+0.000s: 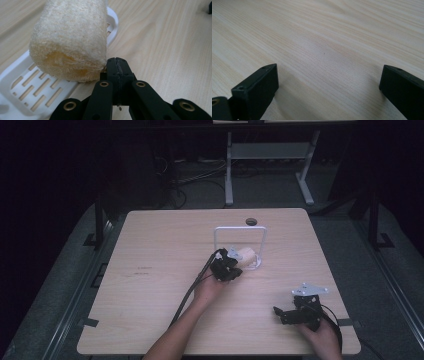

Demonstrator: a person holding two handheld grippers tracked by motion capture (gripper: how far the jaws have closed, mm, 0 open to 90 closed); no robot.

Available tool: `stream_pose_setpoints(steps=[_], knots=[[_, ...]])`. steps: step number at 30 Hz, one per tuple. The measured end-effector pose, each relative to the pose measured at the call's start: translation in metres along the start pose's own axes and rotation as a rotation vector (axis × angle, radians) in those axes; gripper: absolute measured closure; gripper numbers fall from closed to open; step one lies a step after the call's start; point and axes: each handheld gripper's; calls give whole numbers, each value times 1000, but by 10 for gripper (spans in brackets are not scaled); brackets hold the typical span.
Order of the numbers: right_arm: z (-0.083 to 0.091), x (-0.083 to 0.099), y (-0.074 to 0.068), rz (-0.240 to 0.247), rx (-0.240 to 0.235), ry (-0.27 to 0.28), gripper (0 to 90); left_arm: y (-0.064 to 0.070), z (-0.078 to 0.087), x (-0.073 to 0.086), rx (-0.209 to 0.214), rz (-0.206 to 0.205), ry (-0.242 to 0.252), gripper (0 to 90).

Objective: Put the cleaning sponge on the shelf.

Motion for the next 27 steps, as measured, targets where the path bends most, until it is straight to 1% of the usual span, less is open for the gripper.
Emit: stream_pose_setpoints(steps=[2, 6, 12, 17, 19, 22, 23, 27], knots=[[0, 0, 0, 0, 0, 0, 20, -2, 2, 0, -8, 0, 1, 896], [0, 0, 0, 0, 0, 0, 20, -7, 5, 2, -25, 25, 10, 896], [0, 0, 0, 0, 0, 0, 20, -15, 9, 5, -52, 29, 2, 896], [0, 0, 0, 0, 0, 0, 20, -20, 11, 7, -62, 35, -5, 896], [0, 0, 0, 0, 0, 0, 20, -21, 12, 8, -68, 31, -8, 896], [0, 0, 0, 0, 0, 0, 20, -22, 13, 9, -70, 29, -10, 896], [0, 0, 0, 0, 0, 0, 20, -21, 13, 9, -65, 38, -4, 895], [0, 0, 0, 0, 0, 0, 20, -16, 18, 7, -50, 27, -3, 865]])
Point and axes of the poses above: each handheld gripper's, and its own axes: z roughly backward along the jaws, x roughly out of its underside, y roughly to its right, and after that the axes turned 5 degrees about -z, right-handed
